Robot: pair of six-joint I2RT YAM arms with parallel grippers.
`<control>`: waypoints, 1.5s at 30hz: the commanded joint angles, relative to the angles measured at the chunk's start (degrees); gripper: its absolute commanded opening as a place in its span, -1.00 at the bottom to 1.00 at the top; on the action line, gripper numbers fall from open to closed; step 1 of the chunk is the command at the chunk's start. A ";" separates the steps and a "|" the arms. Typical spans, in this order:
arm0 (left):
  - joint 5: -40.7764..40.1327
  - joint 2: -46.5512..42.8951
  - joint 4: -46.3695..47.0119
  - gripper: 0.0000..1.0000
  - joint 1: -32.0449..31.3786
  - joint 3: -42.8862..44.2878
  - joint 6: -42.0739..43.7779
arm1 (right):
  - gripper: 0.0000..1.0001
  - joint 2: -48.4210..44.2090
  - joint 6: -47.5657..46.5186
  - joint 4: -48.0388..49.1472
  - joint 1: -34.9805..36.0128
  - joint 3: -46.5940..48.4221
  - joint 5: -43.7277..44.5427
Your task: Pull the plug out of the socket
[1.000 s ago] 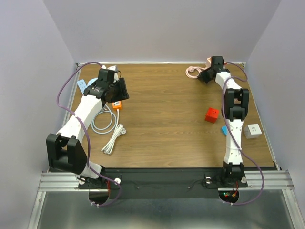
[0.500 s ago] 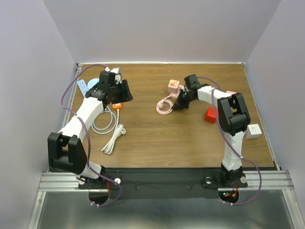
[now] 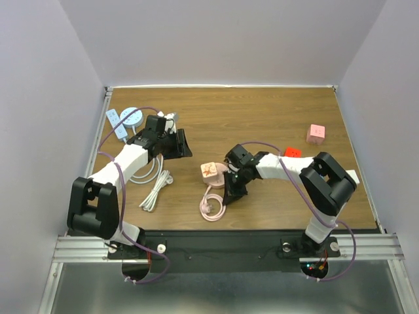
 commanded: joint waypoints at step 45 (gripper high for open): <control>9.31 9.65 13.91 -0.59 -5.06 0.33 -9.49 | 1.00 7.42 -14.78 -18.33 9.90 34.57 30.87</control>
